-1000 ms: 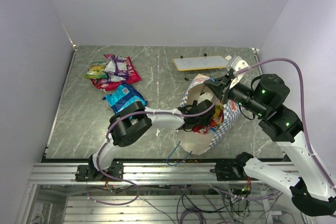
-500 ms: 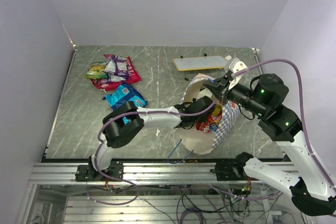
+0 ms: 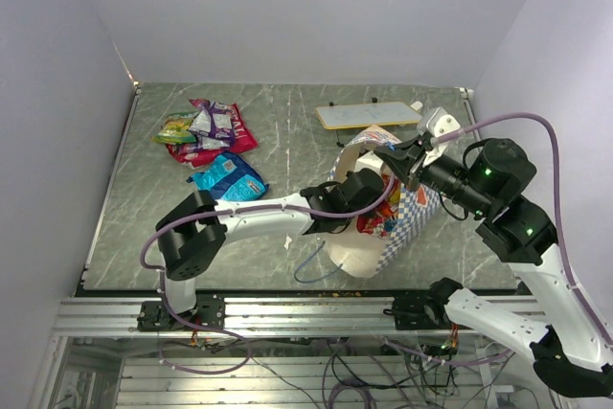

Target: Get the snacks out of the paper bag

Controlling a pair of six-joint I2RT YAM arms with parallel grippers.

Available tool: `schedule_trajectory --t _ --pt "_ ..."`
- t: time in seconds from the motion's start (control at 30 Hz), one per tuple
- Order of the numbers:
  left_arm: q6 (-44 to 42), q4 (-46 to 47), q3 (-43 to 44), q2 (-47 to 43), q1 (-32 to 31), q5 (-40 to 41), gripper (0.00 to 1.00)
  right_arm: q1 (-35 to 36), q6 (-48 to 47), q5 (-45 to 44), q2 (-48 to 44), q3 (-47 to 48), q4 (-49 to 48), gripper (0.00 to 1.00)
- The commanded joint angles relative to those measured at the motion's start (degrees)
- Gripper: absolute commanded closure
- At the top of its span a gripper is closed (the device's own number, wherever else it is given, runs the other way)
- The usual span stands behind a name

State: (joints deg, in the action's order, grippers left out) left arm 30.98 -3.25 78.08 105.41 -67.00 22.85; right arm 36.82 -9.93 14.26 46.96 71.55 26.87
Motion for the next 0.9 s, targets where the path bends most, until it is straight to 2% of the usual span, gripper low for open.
schedule_trajectory --t 0.0,0.1,0.27,0.63,0.73,0.87 --pt "2.7 1.4 0.3 0.0 -0.8 -1.3 0.83 0.0 -0.1 -2.0 -0.5 -1.4 -0.1 1.00" --pt "5.1 -4.2 3.0 2.6 -0.8 -1.4 0.69 0.0 0.3 -3.2 -0.6 -2.0 -0.9 1.00" --pt "7.4 1.8 -0.9 2.6 -0.9 0.3 0.41 0.0 -0.1 -2.1 0.5 -1.8 -0.9 1.00" --pt "3.9 4.6 1.0 8.9 -0.7 6.5 0.34 0.1 -2.5 -1.1 3.4 3.4 4.4 1.00" --pt "2.9 4.7 1.3 10.2 -0.4 6.8 0.24 0.0 -3.2 -0.8 3.5 3.5 5.5 1.00" --pt "2.8 3.4 2.2 12.3 -0.4 5.4 0.02 0.0 -4.4 -1.2 3.5 3.4 5.8 1.00"
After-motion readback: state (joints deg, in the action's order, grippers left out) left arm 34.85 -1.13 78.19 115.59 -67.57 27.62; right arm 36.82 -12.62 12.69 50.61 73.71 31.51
